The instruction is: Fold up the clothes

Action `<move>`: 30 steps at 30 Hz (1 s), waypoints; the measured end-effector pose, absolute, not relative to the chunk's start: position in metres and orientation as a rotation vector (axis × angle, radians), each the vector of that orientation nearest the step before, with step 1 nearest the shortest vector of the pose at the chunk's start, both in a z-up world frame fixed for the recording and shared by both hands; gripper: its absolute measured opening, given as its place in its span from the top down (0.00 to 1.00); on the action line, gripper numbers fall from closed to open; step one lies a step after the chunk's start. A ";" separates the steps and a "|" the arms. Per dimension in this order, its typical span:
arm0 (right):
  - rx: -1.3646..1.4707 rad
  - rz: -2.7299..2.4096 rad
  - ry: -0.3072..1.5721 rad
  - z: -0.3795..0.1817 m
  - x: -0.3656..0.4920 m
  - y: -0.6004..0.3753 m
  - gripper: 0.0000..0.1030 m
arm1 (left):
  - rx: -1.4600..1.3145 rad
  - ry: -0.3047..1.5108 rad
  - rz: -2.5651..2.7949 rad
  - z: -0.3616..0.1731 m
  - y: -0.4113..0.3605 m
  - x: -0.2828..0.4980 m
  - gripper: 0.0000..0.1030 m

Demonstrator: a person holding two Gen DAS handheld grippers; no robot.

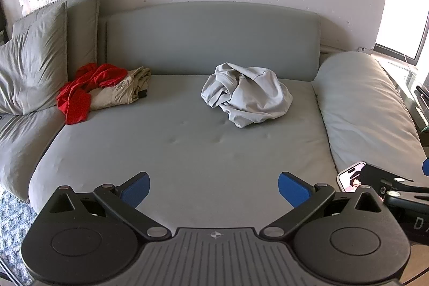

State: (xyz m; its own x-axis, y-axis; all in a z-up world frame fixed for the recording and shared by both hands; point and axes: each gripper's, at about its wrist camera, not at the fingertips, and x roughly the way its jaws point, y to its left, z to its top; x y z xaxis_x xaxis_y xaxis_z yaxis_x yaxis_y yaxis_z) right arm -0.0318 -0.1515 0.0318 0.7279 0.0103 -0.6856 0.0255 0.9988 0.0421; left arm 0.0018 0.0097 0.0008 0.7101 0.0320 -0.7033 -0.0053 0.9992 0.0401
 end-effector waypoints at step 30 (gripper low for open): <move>0.045 -0.009 0.763 0.033 -0.031 -0.152 0.00 | 0.039 0.784 0.024 -0.001 0.014 0.002 0.02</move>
